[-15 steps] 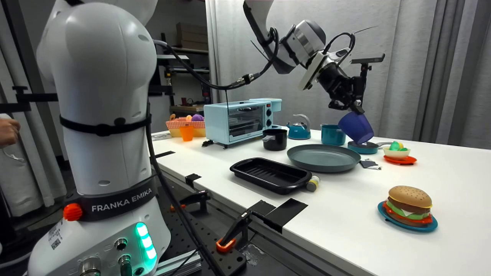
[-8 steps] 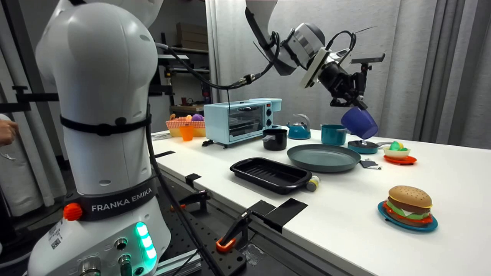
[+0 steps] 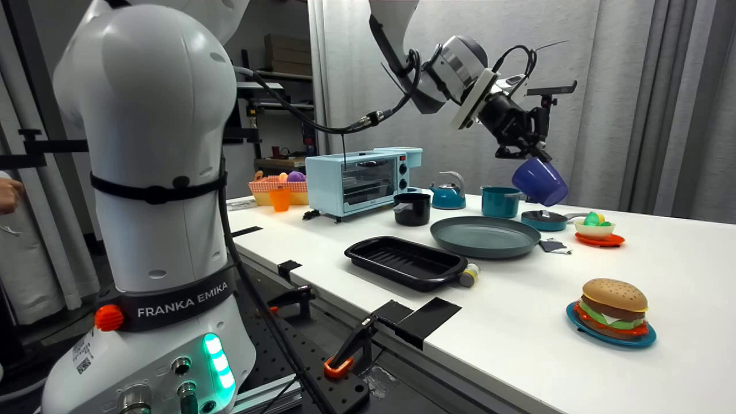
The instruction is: Pour the contents of the blue cup onto the plate
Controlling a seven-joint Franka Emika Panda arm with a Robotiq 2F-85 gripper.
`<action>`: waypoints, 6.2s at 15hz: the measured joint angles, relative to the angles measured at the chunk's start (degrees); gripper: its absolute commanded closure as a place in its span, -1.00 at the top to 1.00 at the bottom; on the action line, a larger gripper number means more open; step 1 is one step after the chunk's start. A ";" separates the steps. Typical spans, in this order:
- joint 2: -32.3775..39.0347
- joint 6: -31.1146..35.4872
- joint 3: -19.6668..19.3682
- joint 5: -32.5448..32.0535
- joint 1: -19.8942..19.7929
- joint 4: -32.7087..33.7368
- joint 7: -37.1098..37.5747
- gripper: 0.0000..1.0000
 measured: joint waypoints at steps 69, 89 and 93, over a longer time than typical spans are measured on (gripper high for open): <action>18.63 -37.10 3.95 -23.30 6.93 24.01 -9.33 -0.98; -2.80 -21.37 4.55 20.03 1.19 16.66 16.08 -0.98; -5.76 -6.11 4.54 26.23 0.20 8.95 16.42 -0.98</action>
